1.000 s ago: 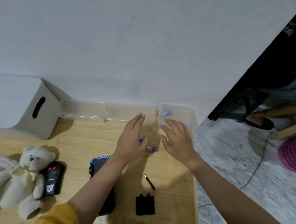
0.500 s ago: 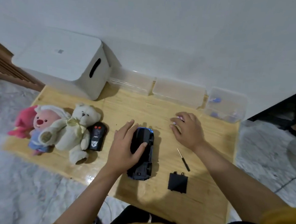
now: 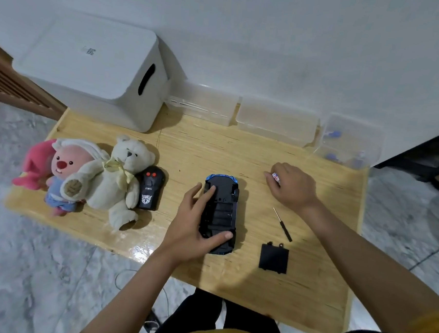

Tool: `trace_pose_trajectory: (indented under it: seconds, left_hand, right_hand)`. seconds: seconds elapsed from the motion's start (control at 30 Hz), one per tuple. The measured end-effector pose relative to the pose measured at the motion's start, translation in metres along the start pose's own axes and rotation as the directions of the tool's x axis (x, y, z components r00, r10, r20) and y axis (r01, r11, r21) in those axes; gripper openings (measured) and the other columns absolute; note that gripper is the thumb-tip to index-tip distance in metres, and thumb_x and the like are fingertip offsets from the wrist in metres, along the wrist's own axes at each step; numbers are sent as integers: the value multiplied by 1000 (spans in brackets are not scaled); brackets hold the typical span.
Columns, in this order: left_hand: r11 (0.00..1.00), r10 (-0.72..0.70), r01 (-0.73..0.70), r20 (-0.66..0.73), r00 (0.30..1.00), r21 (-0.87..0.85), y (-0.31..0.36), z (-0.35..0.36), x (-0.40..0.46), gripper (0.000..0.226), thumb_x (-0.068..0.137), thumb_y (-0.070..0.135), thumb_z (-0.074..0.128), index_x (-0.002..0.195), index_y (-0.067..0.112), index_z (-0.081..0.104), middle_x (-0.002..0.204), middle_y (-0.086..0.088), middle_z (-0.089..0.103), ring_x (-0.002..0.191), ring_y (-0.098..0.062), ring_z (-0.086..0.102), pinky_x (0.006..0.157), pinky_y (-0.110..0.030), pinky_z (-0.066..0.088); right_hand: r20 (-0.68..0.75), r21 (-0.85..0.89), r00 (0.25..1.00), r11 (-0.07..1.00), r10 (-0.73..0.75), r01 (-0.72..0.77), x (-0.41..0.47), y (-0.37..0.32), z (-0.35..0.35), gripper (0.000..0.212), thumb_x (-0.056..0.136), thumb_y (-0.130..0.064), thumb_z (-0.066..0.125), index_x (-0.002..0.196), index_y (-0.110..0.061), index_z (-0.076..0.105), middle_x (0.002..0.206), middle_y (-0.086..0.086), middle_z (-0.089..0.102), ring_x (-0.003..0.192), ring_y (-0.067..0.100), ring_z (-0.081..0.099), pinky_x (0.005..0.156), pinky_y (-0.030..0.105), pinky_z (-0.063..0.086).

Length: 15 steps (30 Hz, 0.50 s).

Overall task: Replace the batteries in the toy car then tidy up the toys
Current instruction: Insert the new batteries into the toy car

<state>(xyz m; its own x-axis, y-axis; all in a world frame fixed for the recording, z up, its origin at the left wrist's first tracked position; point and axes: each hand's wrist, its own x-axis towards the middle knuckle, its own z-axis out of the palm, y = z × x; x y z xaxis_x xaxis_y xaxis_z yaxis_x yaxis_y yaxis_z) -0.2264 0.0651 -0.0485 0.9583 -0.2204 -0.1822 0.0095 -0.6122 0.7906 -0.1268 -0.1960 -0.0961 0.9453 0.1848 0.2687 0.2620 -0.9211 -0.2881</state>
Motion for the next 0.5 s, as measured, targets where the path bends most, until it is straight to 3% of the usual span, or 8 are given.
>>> trace_pose_trajectory:
  seconds: [0.1, 0.17, 0.23, 0.33, 0.4, 0.5]
  left_hand:
    - [1000, -21, 18, 122, 992, 24, -2, -3, 1, 113, 60, 69, 71, 148, 45, 5, 143, 10, 29, 134, -7, 28, 106, -29, 34]
    - [999, -22, 18, 162, 986, 27, -3, -5, 4, 117, 57, 68, 73, 149, 45, 3, 134, 11, 37, 124, -7, 34, 105, -31, 35]
    - [999, -42, 43, 192, 980, 2, -4, -7, 8, 118, 55, 63, 75, 148, 47, 3, 131, 11, 40, 122, -7, 37, 106, -34, 36]
    - [989, -87, 109, 194, 977, -101, -2, -9, 11, 117, 52, 55, 78, 145, 51, 7, 126, 15, 42, 123, -6, 43, 107, -34, 40]
    - [984, -90, 115, 180, 980, -135, 1, -10, 10, 118, 53, 48, 82, 145, 51, 8, 121, 18, 40, 119, -2, 47, 105, -30, 42]
    - [981, -88, 115, 171, 981, -155, 5, -12, 11, 119, 61, 31, 87, 146, 50, 5, 120, 13, 36, 114, 1, 46, 103, -27, 43]
  right_hand:
    - [10, 87, 999, 996, 35, -36, -4, -9, -6, 35, 91, -46, 42, 86, -18, 63, 71, -4, 64, 57, 20, 62, 40, 22, 41]
    - [2, 160, 999, 986, 54, -54, -8, -23, -15, 36, 89, -46, 45, 98, -19, 66, 82, -3, 71, 69, 19, 67, 51, 22, 47]
    - [8, 253, 994, 961, 110, -109, -12, -41, -28, 33, 88, -44, 53, 105, -19, 67, 90, -3, 72, 78, 17, 68, 61, 18, 43]
    - [74, 414, 963, 871, 259, -266, -21, -67, -43, 29, 85, -38, 65, 111, -25, 66, 76, -15, 61, 69, 5, 55, 61, 14, 37]
    - [94, 522, 945, 792, 314, -316, -30, -83, -49, 30, 82, -38, 68, 110, -27, 65, 64, -12, 51, 62, 6, 49, 59, 16, 40]
    - [144, 610, 910, 689, 390, -392, -41, -101, -52, 28, 78, -36, 73, 104, -26, 68, 63, -12, 55, 64, 5, 53, 63, 13, 41]
